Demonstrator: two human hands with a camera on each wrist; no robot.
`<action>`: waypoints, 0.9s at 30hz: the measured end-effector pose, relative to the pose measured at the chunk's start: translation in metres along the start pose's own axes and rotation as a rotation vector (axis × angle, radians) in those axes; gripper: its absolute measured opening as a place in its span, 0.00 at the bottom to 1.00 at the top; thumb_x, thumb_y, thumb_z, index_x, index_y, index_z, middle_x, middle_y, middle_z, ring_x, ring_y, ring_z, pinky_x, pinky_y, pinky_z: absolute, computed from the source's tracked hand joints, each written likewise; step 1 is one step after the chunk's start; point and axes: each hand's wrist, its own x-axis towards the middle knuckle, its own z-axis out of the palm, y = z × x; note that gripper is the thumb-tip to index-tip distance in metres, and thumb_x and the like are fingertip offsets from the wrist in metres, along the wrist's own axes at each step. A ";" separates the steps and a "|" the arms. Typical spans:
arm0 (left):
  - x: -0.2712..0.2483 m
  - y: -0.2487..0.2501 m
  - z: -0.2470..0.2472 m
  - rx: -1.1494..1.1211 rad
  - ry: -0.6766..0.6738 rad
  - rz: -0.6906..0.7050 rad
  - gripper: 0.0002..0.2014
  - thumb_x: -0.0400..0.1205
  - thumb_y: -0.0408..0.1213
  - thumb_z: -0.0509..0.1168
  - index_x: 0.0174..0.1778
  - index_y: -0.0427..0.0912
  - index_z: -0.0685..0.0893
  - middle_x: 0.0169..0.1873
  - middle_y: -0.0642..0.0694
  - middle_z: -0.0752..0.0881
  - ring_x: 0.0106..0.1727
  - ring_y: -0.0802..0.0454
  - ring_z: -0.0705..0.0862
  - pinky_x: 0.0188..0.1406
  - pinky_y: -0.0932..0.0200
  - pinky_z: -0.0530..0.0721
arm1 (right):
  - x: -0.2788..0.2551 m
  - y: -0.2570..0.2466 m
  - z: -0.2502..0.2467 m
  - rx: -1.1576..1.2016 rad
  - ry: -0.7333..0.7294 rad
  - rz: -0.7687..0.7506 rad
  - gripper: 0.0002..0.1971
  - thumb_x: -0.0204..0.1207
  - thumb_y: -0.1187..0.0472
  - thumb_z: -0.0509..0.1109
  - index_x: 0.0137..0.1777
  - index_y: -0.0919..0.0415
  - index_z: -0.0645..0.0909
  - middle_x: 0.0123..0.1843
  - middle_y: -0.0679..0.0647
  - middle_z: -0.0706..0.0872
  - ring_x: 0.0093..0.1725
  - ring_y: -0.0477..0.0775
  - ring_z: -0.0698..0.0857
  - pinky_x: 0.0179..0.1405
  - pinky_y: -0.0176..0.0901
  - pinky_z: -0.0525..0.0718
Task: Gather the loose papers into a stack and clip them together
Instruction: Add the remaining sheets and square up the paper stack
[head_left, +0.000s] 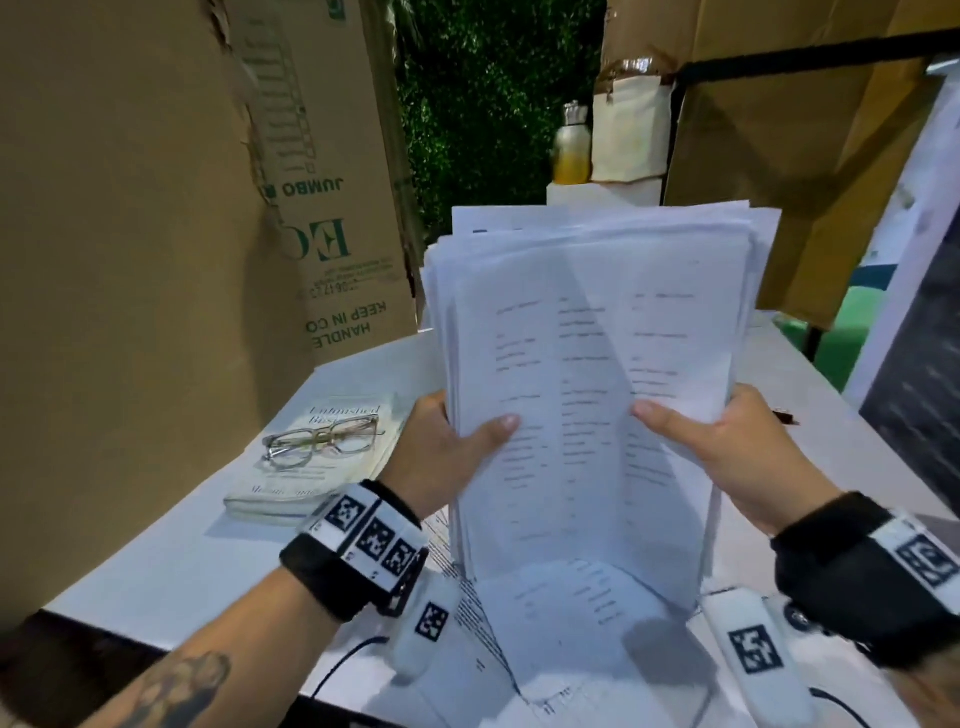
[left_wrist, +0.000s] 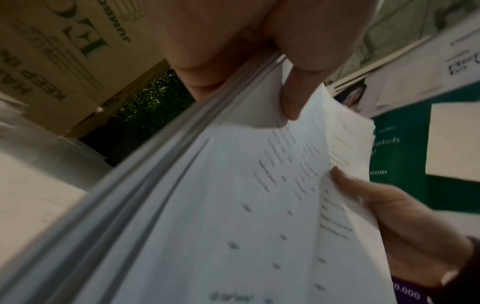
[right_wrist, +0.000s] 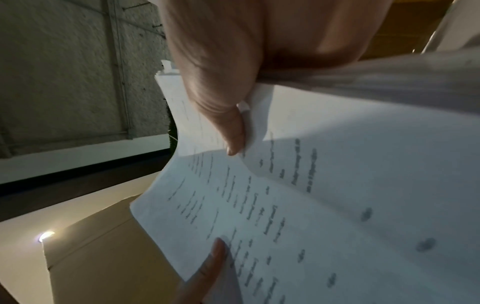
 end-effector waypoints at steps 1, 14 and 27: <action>-0.001 -0.001 0.001 -0.008 0.012 0.007 0.12 0.74 0.35 0.77 0.52 0.43 0.89 0.50 0.45 0.93 0.53 0.47 0.92 0.56 0.41 0.88 | 0.002 -0.002 0.002 -0.019 -0.015 0.014 0.12 0.70 0.53 0.79 0.53 0.50 0.89 0.54 0.43 0.94 0.55 0.47 0.92 0.56 0.43 0.89; -0.002 -0.001 -0.088 -0.433 0.341 0.051 0.19 0.77 0.36 0.71 0.64 0.40 0.84 0.55 0.47 0.92 0.52 0.50 0.92 0.45 0.52 0.91 | 0.045 0.077 0.012 -0.891 -0.387 0.539 0.76 0.27 0.16 0.73 0.81 0.52 0.62 0.75 0.55 0.78 0.69 0.59 0.81 0.67 0.55 0.81; -0.021 -0.010 -0.101 -0.385 0.384 0.038 0.09 0.80 0.29 0.67 0.52 0.44 0.87 0.44 0.54 0.94 0.48 0.54 0.92 0.44 0.59 0.91 | 0.053 0.088 0.057 -1.164 -0.506 0.551 0.57 0.25 0.31 0.78 0.65 0.47 0.77 0.62 0.52 0.80 0.60 0.60 0.82 0.55 0.57 0.88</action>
